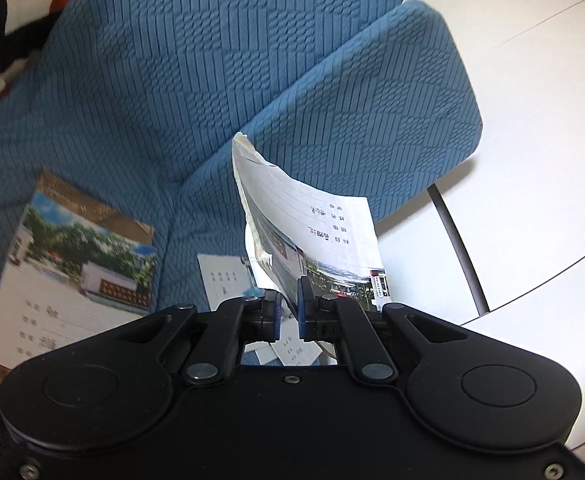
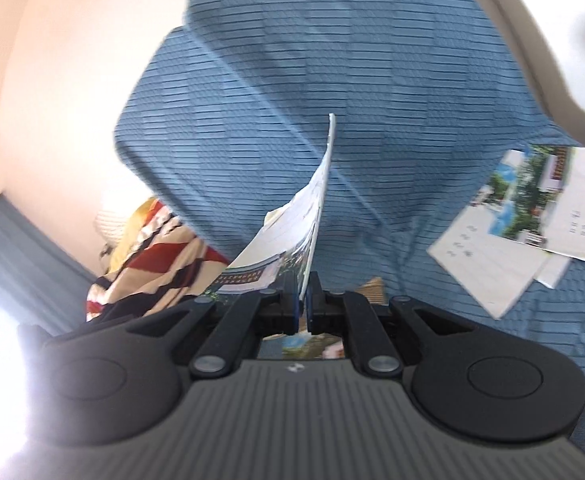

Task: Organize objects
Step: 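Lower the photo booklet onto the stacked booklets with the right gripper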

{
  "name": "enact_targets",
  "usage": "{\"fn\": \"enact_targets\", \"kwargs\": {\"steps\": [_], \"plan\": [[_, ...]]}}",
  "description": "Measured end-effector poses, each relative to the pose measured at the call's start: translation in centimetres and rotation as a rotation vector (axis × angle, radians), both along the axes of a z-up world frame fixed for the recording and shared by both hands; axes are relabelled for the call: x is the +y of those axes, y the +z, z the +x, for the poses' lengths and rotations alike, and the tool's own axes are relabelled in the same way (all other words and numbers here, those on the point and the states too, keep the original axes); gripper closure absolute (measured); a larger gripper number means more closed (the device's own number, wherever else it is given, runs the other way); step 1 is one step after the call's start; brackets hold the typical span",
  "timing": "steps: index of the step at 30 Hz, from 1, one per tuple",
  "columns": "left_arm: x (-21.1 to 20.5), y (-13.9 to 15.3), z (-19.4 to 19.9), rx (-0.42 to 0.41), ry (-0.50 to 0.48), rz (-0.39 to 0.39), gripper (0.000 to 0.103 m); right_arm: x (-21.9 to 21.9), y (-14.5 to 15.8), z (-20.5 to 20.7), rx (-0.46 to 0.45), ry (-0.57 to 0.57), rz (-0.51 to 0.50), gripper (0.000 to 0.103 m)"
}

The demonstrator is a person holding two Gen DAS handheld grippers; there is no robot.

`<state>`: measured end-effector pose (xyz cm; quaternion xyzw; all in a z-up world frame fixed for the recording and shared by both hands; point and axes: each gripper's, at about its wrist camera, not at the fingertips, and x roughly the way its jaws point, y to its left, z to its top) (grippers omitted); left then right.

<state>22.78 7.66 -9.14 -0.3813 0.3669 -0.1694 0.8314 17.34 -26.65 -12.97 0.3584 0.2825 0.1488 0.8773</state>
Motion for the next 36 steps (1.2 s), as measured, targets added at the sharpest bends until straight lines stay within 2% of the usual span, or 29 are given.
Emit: {"fn": "enact_targets", "kwargs": {"steps": [9, 16, 22, 36], "plan": [[2.8, 2.3, -1.7, -0.054, 0.041, 0.040, 0.096, 3.6, 2.3, 0.5, -0.048, 0.065, -0.018, 0.096], [4.8, 2.0, -2.6, -0.049, 0.064, 0.058, 0.096, 6.2, 1.6, 0.9, -0.036, 0.090, -0.025, 0.096], [6.2, -0.3, -2.7, -0.005, 0.078, 0.065, 0.096, 8.0, -0.4, 1.3, 0.016, 0.108, -0.028, 0.096], [8.7, -8.8, -2.4, 0.161, 0.102, 0.067, 0.096, 11.2, -6.1, 2.9, 0.164, 0.132, -0.077, 0.096]]}}
